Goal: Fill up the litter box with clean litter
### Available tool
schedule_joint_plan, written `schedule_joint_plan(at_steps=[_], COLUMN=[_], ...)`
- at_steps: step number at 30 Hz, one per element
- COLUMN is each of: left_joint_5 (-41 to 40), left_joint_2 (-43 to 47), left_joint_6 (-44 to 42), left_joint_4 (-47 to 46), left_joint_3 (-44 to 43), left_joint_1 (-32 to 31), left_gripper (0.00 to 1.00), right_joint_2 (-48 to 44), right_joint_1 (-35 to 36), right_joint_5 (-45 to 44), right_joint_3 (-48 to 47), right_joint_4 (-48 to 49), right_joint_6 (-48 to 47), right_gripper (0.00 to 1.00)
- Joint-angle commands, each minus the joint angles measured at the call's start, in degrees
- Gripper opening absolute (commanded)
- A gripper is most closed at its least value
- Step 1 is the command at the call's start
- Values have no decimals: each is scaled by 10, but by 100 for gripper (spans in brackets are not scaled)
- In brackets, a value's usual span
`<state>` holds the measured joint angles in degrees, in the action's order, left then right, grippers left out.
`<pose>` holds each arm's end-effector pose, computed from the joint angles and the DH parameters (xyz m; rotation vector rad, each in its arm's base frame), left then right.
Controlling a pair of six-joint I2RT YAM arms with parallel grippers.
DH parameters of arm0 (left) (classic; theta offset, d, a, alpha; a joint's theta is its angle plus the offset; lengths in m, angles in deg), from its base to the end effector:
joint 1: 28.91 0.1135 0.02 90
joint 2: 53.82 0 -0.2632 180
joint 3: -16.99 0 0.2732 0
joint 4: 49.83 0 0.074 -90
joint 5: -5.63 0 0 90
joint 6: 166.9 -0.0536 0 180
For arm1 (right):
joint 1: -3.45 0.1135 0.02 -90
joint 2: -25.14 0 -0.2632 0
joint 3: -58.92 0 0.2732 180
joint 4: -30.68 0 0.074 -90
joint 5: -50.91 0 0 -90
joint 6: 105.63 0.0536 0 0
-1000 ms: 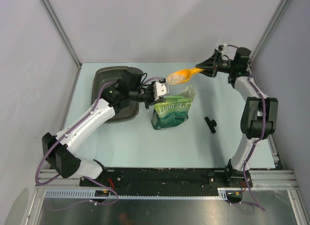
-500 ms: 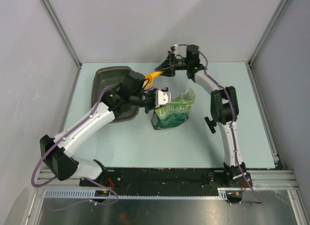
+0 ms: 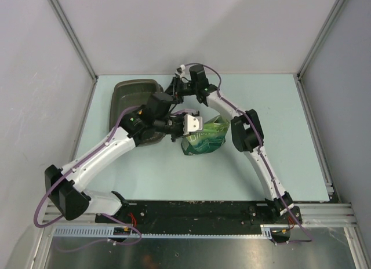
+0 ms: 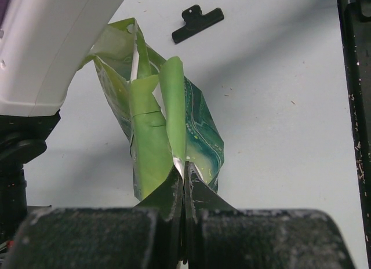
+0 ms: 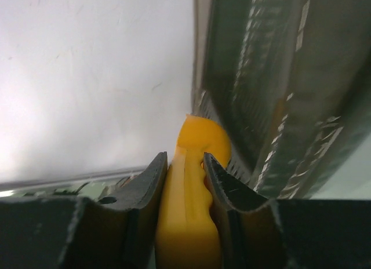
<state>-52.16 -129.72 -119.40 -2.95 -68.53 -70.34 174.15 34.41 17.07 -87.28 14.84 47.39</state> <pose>0.2212 -0.2333 0.3422 1.6654 1.3920 -0.6104 0.5061 0.3555 0.2024 -0.1982 2.2988 1.9153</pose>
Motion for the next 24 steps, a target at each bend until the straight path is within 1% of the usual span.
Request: schedule_joint_plan(at_steps=[1, 5, 8, 11, 13, 14, 15, 18, 20, 24], left_joint_5=[27, 24, 24, 23, 22, 22, 23, 20, 18, 18], left_joint_2=[20, 20, 20, 19, 20, 21, 22, 26, 29, 36], left_joint_6=[1, -3, -8, -14, -15, -15, -16, -21, -28, -33], left_joint_4=[42, 42, 41, 41, 41, 41, 41, 40, 41, 41], left_joint_3=[9, 13, 13, 15, 15, 16, 16, 21, 28, 35], left_joint_1=[-6, -5, -4, -5, -4, -4, -4, -4, -4, -3], left_gripper=[0, 0, 0, 0, 0, 0, 0, 0, 0, 0], right_joint_2=[8, 2, 1, 4, 1, -1, -9, -40, -57, -96], right_joint_1=[-19, -20, -16, -7, -1, 8, 11, 16, 17, 10], right_joint_5=[-108, -167, -223, -240, -244, -265, -277, -311, -354, -396], right_joint_3=[-53, -55, -58, -74, -81, -84, -84, -54, -18, 32], right_joint_4=[18, 25, 57, 64, 57, 34, 8, -4, -9, -18], right_joint_6=[-61, -101, -143, -178, -205, -245, -263, -322, -371, -417], right_gripper=[0, 0, 0, 0, 0, 0, 0, 0, 0, 0])
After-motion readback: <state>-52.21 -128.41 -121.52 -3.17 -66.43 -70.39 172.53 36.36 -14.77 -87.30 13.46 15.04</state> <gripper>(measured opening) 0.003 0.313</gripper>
